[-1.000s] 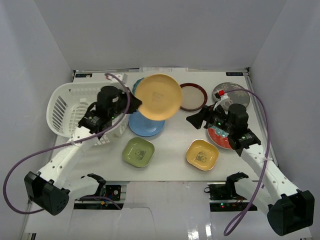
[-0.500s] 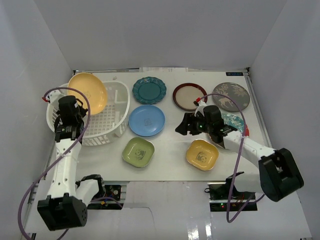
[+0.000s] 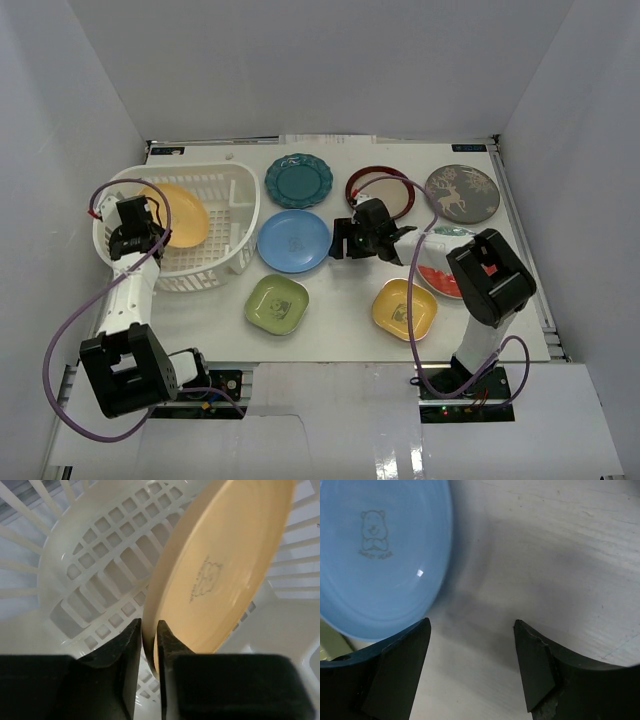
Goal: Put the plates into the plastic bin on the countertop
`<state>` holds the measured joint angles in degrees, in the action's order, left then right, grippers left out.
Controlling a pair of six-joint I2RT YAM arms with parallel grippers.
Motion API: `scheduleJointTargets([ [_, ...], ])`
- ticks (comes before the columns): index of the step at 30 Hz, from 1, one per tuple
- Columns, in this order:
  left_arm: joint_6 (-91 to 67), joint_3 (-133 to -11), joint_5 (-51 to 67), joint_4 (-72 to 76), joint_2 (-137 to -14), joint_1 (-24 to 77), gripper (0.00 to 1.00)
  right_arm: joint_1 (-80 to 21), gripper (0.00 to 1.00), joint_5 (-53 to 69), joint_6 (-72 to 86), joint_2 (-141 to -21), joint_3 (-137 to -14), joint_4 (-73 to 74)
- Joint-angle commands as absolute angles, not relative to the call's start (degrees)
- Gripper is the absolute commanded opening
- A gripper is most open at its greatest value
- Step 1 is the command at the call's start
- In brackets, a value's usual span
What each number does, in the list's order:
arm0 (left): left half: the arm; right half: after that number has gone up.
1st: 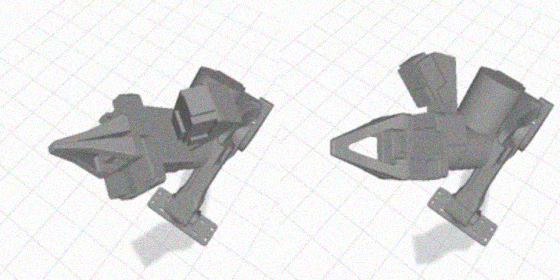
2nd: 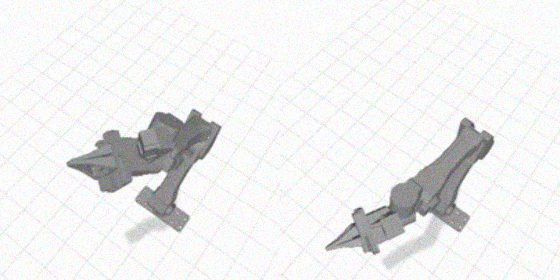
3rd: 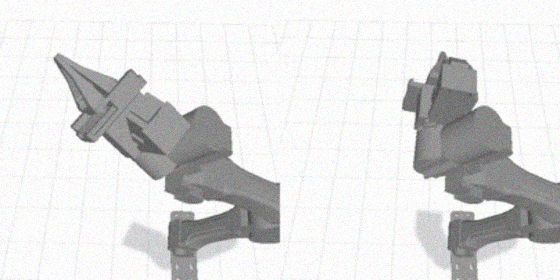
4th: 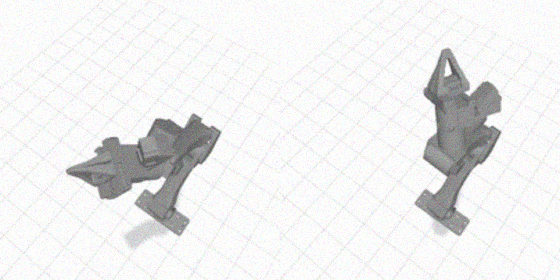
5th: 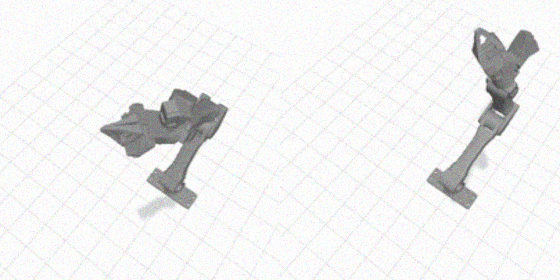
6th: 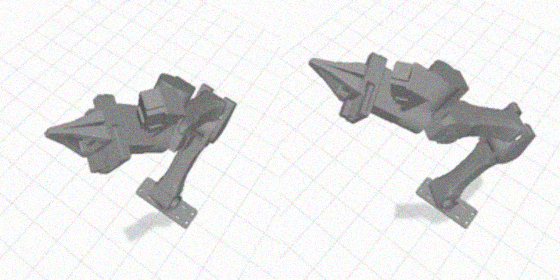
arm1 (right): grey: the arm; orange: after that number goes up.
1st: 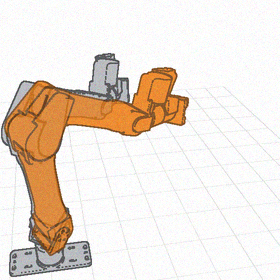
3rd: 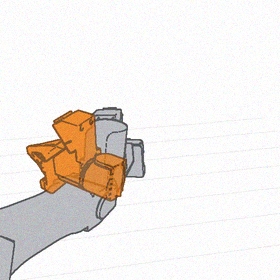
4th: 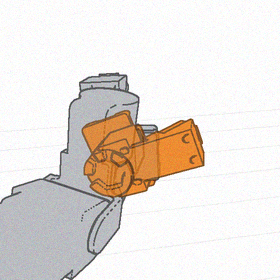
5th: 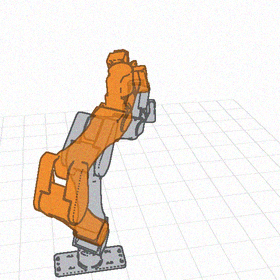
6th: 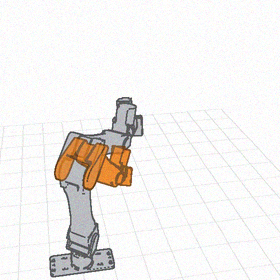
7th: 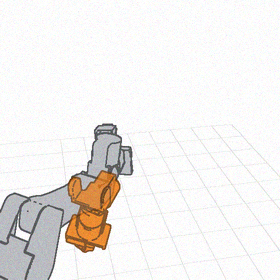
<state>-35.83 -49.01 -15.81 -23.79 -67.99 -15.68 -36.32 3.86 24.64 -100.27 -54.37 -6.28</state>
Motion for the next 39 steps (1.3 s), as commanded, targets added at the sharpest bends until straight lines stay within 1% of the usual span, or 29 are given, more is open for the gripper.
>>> scheduleJointTargets([
  [1, -38.49, -48.35, -13.11, -20.75, -68.03, -16.87, 0.31, -37.09, 0.73, 1.32, 25.93, -102.47, -59.05, -8.35],
  [2, -38.84, -47.3, -12.49, -20.57, -68.38, -17.22, 0.43, -37.18, 0.71, 1.23, 26.19, -103.52, -59.58, -8.44],
  [3, -39.02, -46.85, -11.87, -20.04, -68.55, -17.4, 0.49, -37.35, 0.7, 0.97, 26.37, -104.06, -60.02, -8.61],
  [5, -39.46, -46.32, -10.55, -19.95, -68.99, -17.49, 0.55, -37.62, 0.69, 0.44, 26.72, -105.64, -61.61, -8.61],
  [6, -39.46, -45.8, -10.46, -19.69, -68.91, -17.58, 0.61, -37.62, 0.69, 0.53, 27.07, -106.08, -62.13, -8.44],
  [8, -39.11, -45.27, -9.94, -19.51, -68.12, -17.58, 0.67, -37.62, 0.66, 0.79, 27.42, -106.7, -62.49, -8.7],
  [9, -38.94, -44.83, -9.5, -19.08, -67.59, -17.58, 0.73, -37.7, 0.66, 0.62, 27.77, -106.79, -62.58, -8.88],
  [12, -38.59, -43.6, -5.9, -18.11, -64.53, -17.49, 0.81, -37.62, 0.64, 0.26, 28.21, -108.28, -63.19, -8.97],
  [13, -38.5, -43.33, -4.41, -17.84, -63.55, -17.58, 0.82, -37.62, 0.64, 0.26, 28.21, -109.15, -63.54, -8.62],
  [14, -38.24, -42.98, -1.35, -17.58, -62.5, -17.49, 0.83, -37.7, 0.6, 0.35, 28.39, -109.33, -63.72, -8.35],
  [15, -37.8, -42.63, -0.19, -17.32, -60.32, -17.06, 0.84, -37.62, 0.56, -2.17, 28.56, -109.51, -63.46, -8.44],
  [16, -37.18, -42.28, 1.65, -17.31, -59.34, -16.53, 0.84, -37.62, 0.5, -2.89, 28.91, -109.25, -63.11, -8.44],
  [17, -35.52, -42.28, 3.76, -17.31, -57.85, -15.04, 0.84, -37.7, 0.41, -4.81, 29.09, -108.81, -62.15, -8.52],
  [18, -34.64, -42.28, 4.48, -17.49, -57.83, -14.16, 0.84, -37.62, 0.37, -5.96, 29.18, -108.29, -61.62, -8.61],
  [19, -34.02, -42.45, 5.35, -17.58, -57.05, -13.28, 0.84, -37.62, 0.27, -6.93, 29.35, -106.8, -60.92, -8.61],
  [21, -32.53, -42.63, 8.68, -17.67, -57.13, -10.56, 0.84, -37.7, 0.19, -9.39, 29.36, -105.3, -59.86, -8.61],
  [22, -32.0, -42.89, 9.92, -17.75, -58.78, -9.59, 0.84, -37.62, 0.11, -10.19, 29.36, -103.38, -58.46, -8.61],
  [23, -31.56, -44.2, 11.15, -18.19, -60.19, -6.97, 0.84, -37.7, 0.08, -10.98, 29.53, -102.23, -57.66, -8.61],
  [29, -28.92, -50.52, 11.69, -18.98, -71.35, 4.64, 0.84, -37.62, 0.08, -17.22, 28.49, -91.25, -50.11, -9.14],
  [33, -28.39, -54.57, 13.09, -18.9, -77.6, 8.52, 0.84, -37.53, 0.08, -18.63, 26.38, -83.17, -46.33, -9.05],
  [35, -28.13, -55.72, 13.36, -18.72, -80.14, 10.62, 0.84, -37.44, 0.08, -18.72, 25.84, -81.13, -44.75, -8.26],
  [39, -28.56, -56.95, 13.54, -17.14, -81.3, 13.97, 0.84, -37.18, 0.08, -18.98, 24.53, -75.78, -43.16, -7.12],
])
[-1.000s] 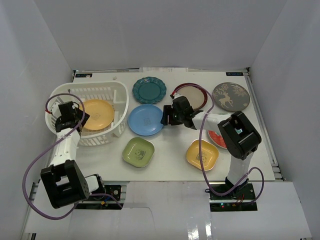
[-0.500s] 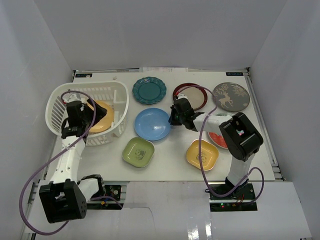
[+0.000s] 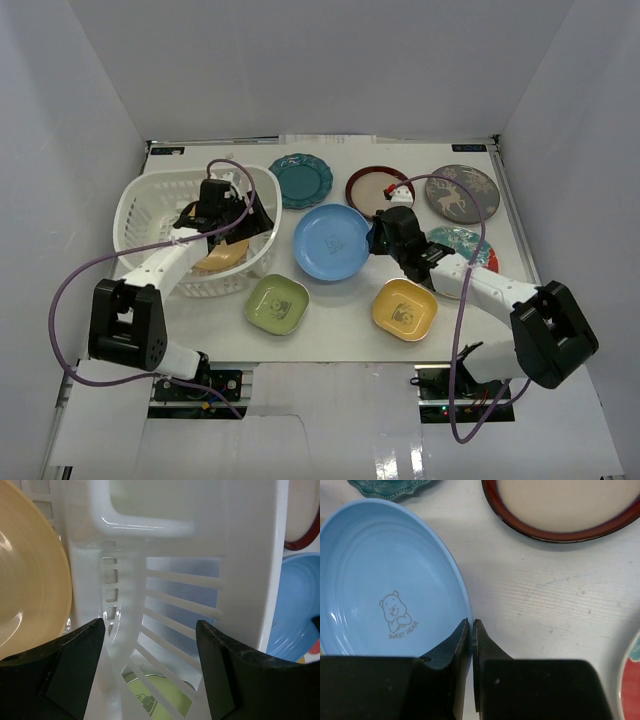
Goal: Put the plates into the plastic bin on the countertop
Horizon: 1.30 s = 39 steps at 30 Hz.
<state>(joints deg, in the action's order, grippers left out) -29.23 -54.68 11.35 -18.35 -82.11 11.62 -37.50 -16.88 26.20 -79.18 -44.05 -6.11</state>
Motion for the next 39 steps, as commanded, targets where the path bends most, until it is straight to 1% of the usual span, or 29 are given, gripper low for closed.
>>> scheduleJointTargets([
  [1, -28.65, -57.13, 13.27, -17.05, -81.04, 14.5, 0.84, -37.18, 0.08, -18.98, 24.26, -75.07, -43.15, -6.77],
  [4, -27.51, -58.53, 8.2, -17.49, -77.8, 14.94, 0.85, -37.18, 0.08, -18.63, 23.38, -72.43, -44.29, -4.93],
  [5, -26.73, -59.23, 3.65, -18.1, -76.65, 14.85, 0.86, -37.18, 0.08, -18.2, 23.12, -71.81, -44.73, -4.05],
  [6, -26.11, -59.93, 1.95, -18.37, -74.29, 14.94, 0.87, -37.18, 0.08, -17.93, 22.77, -70.85, -45.61, -3.61],
  [7, -25.49, -61.77, 0.89, -19.24, -73.31, 14.94, 0.9, -37.18, 0.08, -17.67, 22.33, -70.49, -46.05, -3.08],
  [8, -24.71, -62.92, -2.78, -19.68, -72.43, 14.94, 0.91, -37.26, 0.08, -16.62, 22.15, -70.05, -46.4, -2.73],
  [11, -24.0, -66.35, -5.44, -20.39, -69.09, 14.94, 0.97, -37.27, 0.08, -14.16, 21.62, -68.56, -47.98, -0.71],
  [14, -24.78, -66.8, -1.69, -20.48, -66.45, 14.85, 0.97, -37.35, 0.08, -11.79, 21.45, -65.75, -48.78, -0.09],
  [15, -25.31, -66.62, 4.25, -20.74, -66.27, 14.94, 0.96, -37.35, 0.08, -10.91, 21.45, -65.31, -48.95, -0.09],
  [18, -26.19, -64.26, 13.58, -22.06, -66.01, 15.12, 0.95, -37.35, 0.08, -5.9, 21.45, -64.95, -51.85, -0.09],
  [19, -26.1, -63.47, 15.28, -22.5, -65.83, 15.29, 0.94, -37.53, 0.08, -3.28, 21.53, -65.21, -53.6, 1.65],
  [22, -25.23, -61.27, 18.63, -23.38, -65.31, 15.82, 0.92, -38.05, 0.08, 1.12, 22.67, -66.44, -56.06, 0.71],
  [26, -24.61, -60.64, 23.11, -23.38, -65.39, 16.08, 0.86, -39.72, 0.08, 4.83, 24.61, -69.86, -58.35, -2.19],
  [29, -24.26, -60.56, 26.45, -23.47, -66.0, 16.17, 0.71, -40.95, 0.08, 5.8, 25.93, -71.8, -59.85, -3.86],
  [30, -24.26, -60.3, 26.54, -23.47, -65.83, 16.08, 0.6, -41.22, 0.08, 5.54, 26.1, -72.24, -60.38, -3.87],
  [31, -24.52, -60.03, 26.02, -23.38, -65.48, 16.17, 0.54, -41.57, 0.08, 5.28, 26.19, -73.03, -60.82, -3.87],
  [32, -24.7, -59.77, 25.84, -23.38, -65.13, 16.08, 0.51, -41.66, 0.08, 5.19, 26.19, -73.39, -61.34, -3.95],
  [33, -24.78, -59.42, 25.49, -23.38, -64.43, 16.17, 0.5, -41.66, 0.08, 5.01, 26.28, -73.65, -61.61, -3.87],
  [35, -25.48, -59.33, 23.57, -23.73, -63.64, 16.08, 0.55, -41.75, 0.08, 3.78, 26.19, -74.18, -62.05, -2.65],
  [36, -25.66, -59.67, 21.81, -24.77, -62.76, 16.17, 0.59, -41.75, 0.08, 3.34, 25.93, -74.18, -61.88, -2.38],
  [37, -26.01, -59.94, 19.53, -25.13, -62.14, 16.0, 0.71, -41.84, 0.08, 2.12, 25.58, -73.66, -61.44, -2.11],
  [38, -26.8, -60.2, 15.68, -25.22, -61.44, 16.08, 0.75, -41.75, 0.08, 1.67, 25.4, -73.3, -60.48, -1.94],
  [39, -27.42, -60.55, 14.43, -25.14, -60.3, 16.0, 0.78, -41.75, 0.08, 1.5, 25.31, -72.95, -59.86, -2.02],
])
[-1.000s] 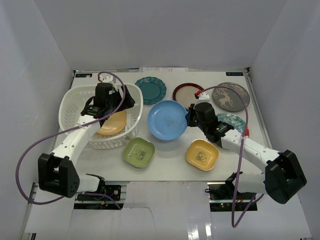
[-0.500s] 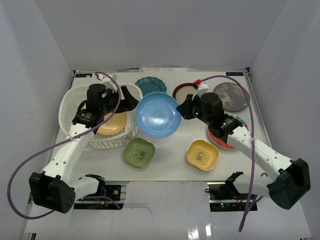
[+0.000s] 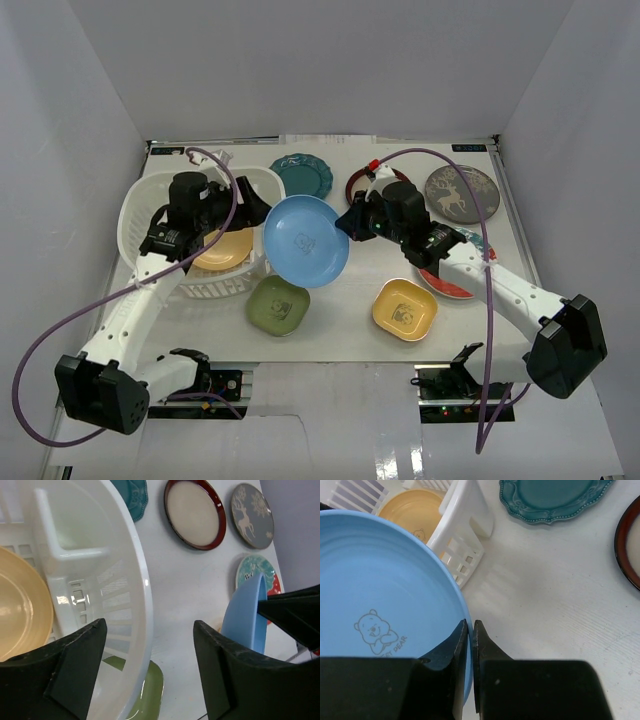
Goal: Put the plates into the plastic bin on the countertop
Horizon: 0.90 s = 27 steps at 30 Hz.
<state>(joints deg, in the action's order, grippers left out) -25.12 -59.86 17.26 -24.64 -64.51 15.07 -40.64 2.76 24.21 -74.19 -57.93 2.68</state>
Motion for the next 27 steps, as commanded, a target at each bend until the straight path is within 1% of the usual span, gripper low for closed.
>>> scheduleJointTargets([
  [1, -27.94, -61.17, 13.72, -24.88, -59.95, 16.0, 0.82, -41.75, 0.08, 1.49, 25.14, -72.34, -59.42, -2.02],
  [5, -31.46, -61.88, 13.97, -23.03, -58.36, 16.0, 0.84, -41.84, 0.08, 1.76, 24.96, -71.63, -58.27, -1.76],
  [8, -32.26, -61.18, 20.46, -22.76, -59.23, 16.0, 0.84, -41.75, 0.08, 1.67, 24.61, -71.37, -58.27, -2.02],
  [9, -31.82, -60.82, 24.83, -23.63, -59.85, 16.0, 0.82, -41.75, 0.08, 1.84, 24.52, -71.45, -58.45, -2.11],
  [11, -30.94, -58.99, 26.98, -25.74, -60.73, 16.08, 0.8, -41.75, 0.08, 2.37, 24.43, -71.81, -59.24, -2.37],
  [15, -27.78, -56.6, 19.96, -28.38, -58.19, 16.08, 0.79, -41.66, 0.08, 3.6, 24.17, -72.24, -60.03, -2.72],
  [17, -26.98, -56.6, 20.82, -28.39, -58.36, 16.0, 0.76, -41.66, 0.08, 4.04, 24.17, -72.42, -60.47, -3.16],
  [18, -26.72, -56.78, 21.61, -28.48, -58.71, 16.08, 0.69, -41.66, 0.08, 4.74, 24.43, -72.86, -60.64, -3.16],
  [19, -26.37, -56.95, 22.75, -28.48, -59.23, 16.08, 0.66, -41.66, 0.08, 5.09, 24.52, -73.04, -60.99, -3.25],
  [20, -26.11, -57.13, 23.11, -28.48, -60.11, 16.0, 0.62, -41.66, 0.08, 5.53, 24.78, -73.12, -60.91, -3.69],
  [21, -26.02, -57.04, 23.2, -28.56, -60.29, 16.08, 0.54, -41.75, 0.08, 5.97, 24.96, -73.12, -60.91, -3.95],
  [22, -26.1, -57.13, 22.86, -28.48, -60.29, 16.0, 0.33, -41.66, 0.08, 5.98, 25.05, -73.04, -61.0, -4.04],
  [24, -26.19, -57.3, 21.98, -28.39, -59.94, 16.08, 0.17, -41.66, 0.08, 5.72, 25.05, -72.95, -60.91, -3.96],
  [25, -26.37, -57.48, 21.19, -28.21, -59.68, 16.0, 0.06, -41.66, 0.09, 5.54, 25.05, -73.04, -60.82, -3.87],
  [26, -26.63, -57.74, 19.62, -28.21, -59.42, 16.0, 0.02, -41.66, 0.14, 5.54, 25.05, -73.04, -60.73, -3.78],
  [27, -26.63, -58.35, 18.64, -28.13, -59.15, 16.0, 0.0, -41.75, 0.21, 5.45, 25.05, -72.95, -60.47, -3.61],
])
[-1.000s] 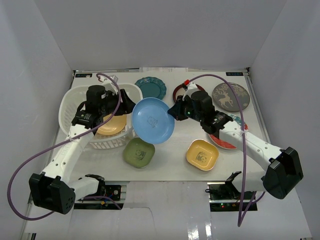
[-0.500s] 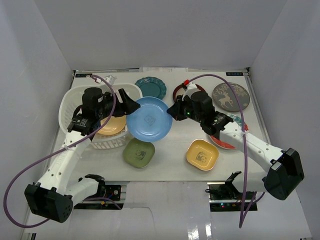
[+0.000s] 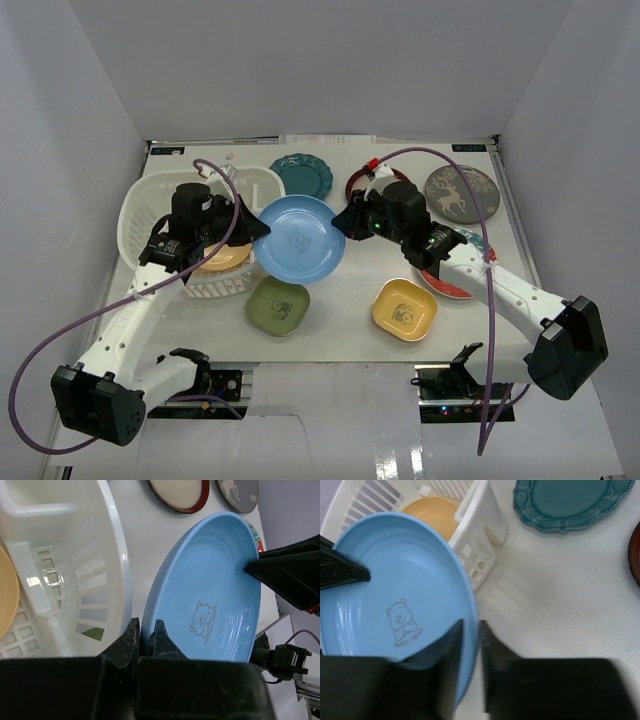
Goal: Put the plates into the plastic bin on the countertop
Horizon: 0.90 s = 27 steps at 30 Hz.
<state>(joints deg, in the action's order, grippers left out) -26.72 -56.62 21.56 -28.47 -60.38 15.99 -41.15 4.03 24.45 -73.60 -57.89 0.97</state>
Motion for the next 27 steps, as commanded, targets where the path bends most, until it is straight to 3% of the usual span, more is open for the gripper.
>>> scheduleJointTargets([
  [1, -26.72, -58.62, 16.28, -28.13, -59.15, 16.0, 0.0, -41.66, 0.37, 5.54, 25.05, -73.04, -60.38, -3.43],
  [4, -27.16, -59.32, 10.22, -28.04, -59.76, 15.73, 0.0, -41.66, 0.57, 6.33, 24.7, -72.42, -59.59, -2.64],
  [7, -28.65, -58.54, 4.66, -27.51, -59.94, 12.58, 0.0, -41.66, 0.67, 5.98, 24.08, -70.93, -57.75, -1.85],
  [12, -31.99, -54.59, 9.66, -24.96, -57.84, -5.43, 0.0, -41.66, 0.65, 5.8, 22.77, -69.08, -54.06, -1.49],
  [20, -34.81, -49.92, 0.88, -22.77, -56.68, -11.16, 0.0, -41.66, 0.63, 6.33, 22.68, -73.12, -52.11, -5.01],
  [24, -33.22, -50.98, -3.77, -23.03, -62.3, -11.25, 0.11, -41.92, 0.66, 8.52, 22.5, -79.97, -56.07, -5.36],
  [27, -32.7, -50.8, -7.02, -22.15, -64.85, -11.16, 0.3, -42.97, 0.64, 9.05, 22.94, -84.45, -59.75, -6.32],
])
